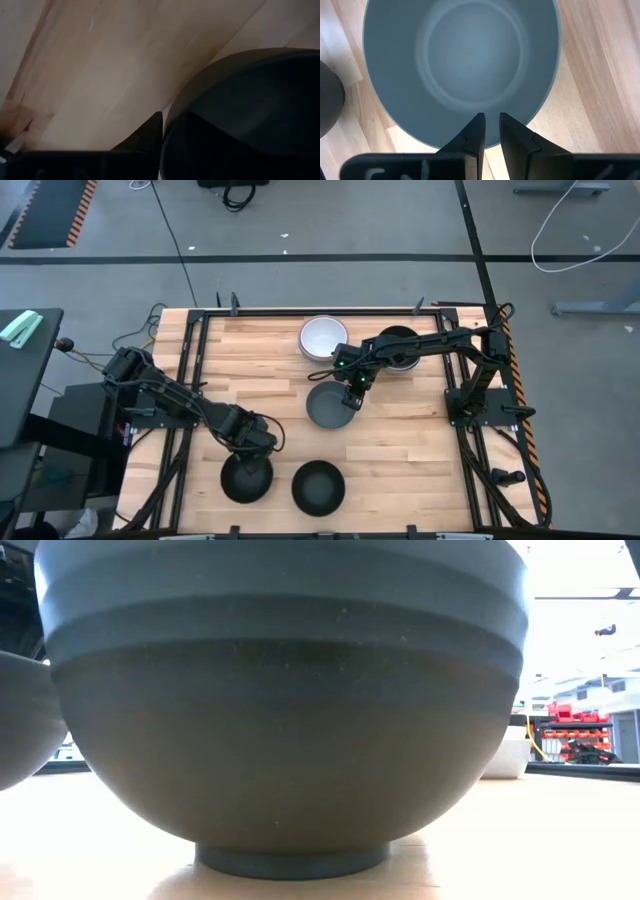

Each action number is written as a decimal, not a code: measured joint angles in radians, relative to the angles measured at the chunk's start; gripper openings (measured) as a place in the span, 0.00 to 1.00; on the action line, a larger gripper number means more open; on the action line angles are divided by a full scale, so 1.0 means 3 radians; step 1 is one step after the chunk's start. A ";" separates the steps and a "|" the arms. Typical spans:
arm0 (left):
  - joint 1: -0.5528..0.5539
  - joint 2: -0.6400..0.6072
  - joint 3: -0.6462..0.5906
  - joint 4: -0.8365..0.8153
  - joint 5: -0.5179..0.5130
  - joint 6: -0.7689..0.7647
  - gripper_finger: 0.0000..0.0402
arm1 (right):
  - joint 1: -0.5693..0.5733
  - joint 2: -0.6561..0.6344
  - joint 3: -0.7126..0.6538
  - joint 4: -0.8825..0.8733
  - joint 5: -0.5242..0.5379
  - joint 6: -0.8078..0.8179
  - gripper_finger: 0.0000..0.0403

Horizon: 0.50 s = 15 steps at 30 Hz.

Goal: Nest bowls inside each other
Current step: Stack the left black bowl on top of the right black bowl

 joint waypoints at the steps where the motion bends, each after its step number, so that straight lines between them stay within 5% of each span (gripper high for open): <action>1: 0.0000 0.0000 0.0000 0.0004 0.0000 0.0034 0.23 | 0.0000 0.0000 0.0000 -0.0001 0.0000 0.0000 0.16; 15: 0.0011 -0.0008 -0.0003 0.0017 -0.0043 0.0010 0.03 | 0.0000 0.0000 0.0000 -0.0008 0.0000 -0.0015 0.16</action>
